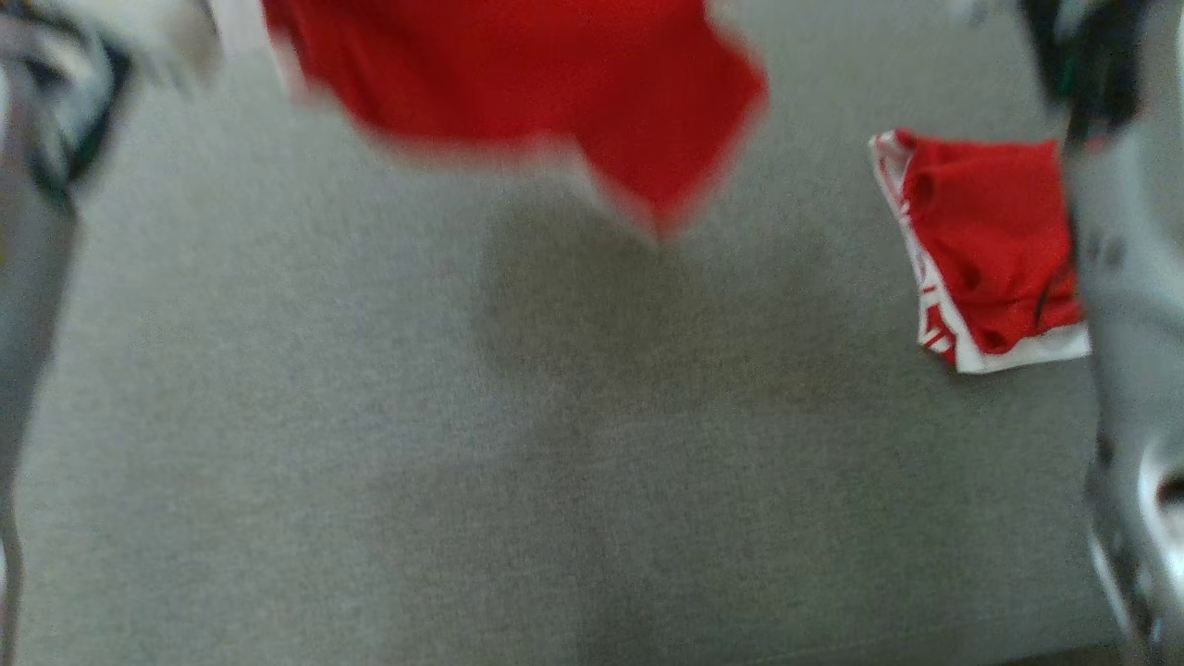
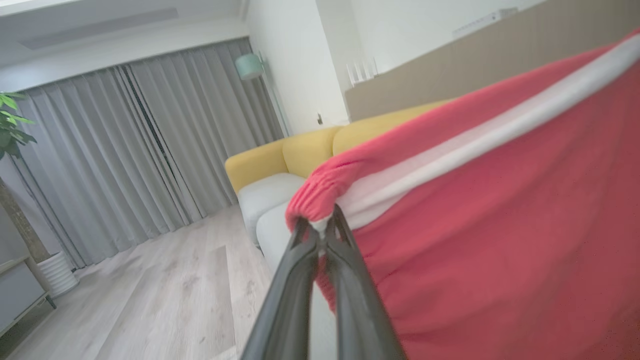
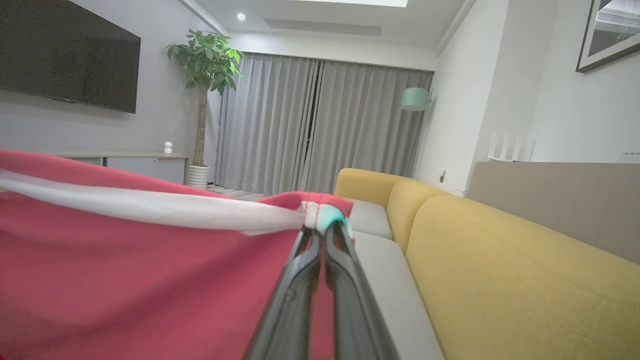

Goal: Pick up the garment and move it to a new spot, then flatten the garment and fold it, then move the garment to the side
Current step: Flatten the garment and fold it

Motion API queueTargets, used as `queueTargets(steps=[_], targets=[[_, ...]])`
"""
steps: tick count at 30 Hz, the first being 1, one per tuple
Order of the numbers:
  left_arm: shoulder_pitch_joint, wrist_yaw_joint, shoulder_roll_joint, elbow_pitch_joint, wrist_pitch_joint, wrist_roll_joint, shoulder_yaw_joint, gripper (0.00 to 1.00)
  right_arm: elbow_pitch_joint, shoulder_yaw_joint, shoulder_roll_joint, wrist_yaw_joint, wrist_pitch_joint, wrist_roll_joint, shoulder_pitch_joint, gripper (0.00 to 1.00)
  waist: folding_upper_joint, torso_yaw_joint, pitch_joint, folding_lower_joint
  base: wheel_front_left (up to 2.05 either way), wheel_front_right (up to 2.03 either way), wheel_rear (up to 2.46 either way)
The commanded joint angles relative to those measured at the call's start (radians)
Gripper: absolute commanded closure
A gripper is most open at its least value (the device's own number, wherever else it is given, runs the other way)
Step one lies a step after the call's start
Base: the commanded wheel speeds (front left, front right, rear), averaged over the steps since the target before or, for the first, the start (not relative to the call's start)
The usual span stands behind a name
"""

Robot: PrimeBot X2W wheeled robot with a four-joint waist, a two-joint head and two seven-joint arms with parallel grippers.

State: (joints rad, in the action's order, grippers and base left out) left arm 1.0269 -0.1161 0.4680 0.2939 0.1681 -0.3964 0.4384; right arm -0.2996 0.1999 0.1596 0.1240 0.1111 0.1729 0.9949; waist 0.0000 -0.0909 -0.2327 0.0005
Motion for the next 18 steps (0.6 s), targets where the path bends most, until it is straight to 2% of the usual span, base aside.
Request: queueTargets(steps=[1, 4, 8, 12, 14, 18], targets=[[0.12, -0.004, 0.021, 0.03, -0.041, 0.003, -0.04, 1.0, -0.039, -0.002, -0.023, 0.007, -0.041, -0.019, 0.088, 1.0, 0.0, -0.001, -0.107, -0.0005, 0.0, 0.0, 0.0], [0.253, -0.01, -0.017, 0.154, -0.125, -0.002, -0.029, 1.0, -0.18, -0.036, -0.043, 0.007, -0.116, -0.049, 0.216, 1.0, 0.0, 0.015, -0.158, -0.0005, 0.0, 0.0, 0.0], [0.316, -0.013, -0.059, 0.295, -0.224, -0.008, 0.017, 1.0, -0.348, -0.052, -0.066, 0.007, -0.184, -0.079, 0.266, 1.0, 0.0, 0.033, -0.193, -0.0005, 0.0, 0.0, 0.0], [0.277, -0.014, -0.085, 0.38, -0.293, -0.044, 0.121, 1.0, -0.492, -0.019, -0.06, 0.007, -0.207, -0.097, 0.227, 1.0, 0.0, 0.052, -0.208, -0.0005, 0.0, 0.0, 0.0], [0.256, -0.014, -0.085, 0.396, -0.308, -0.053, 0.154, 1.0, -0.526, -0.004, -0.054, 0.007, -0.204, -0.099, 0.21, 1.0, 0.0, 0.056, -0.208, -0.0005, 0.0, 0.0, 0.0], [0.154, -0.014, -0.07, 0.433, -0.361, -0.095, 0.285, 1.0, -0.636, 0.106, -0.023, 0.007, -0.165, -0.085, 0.134, 1.0, 0.0, 0.064, -0.191, -0.0005, 0.0, 0.0, 0.0]])
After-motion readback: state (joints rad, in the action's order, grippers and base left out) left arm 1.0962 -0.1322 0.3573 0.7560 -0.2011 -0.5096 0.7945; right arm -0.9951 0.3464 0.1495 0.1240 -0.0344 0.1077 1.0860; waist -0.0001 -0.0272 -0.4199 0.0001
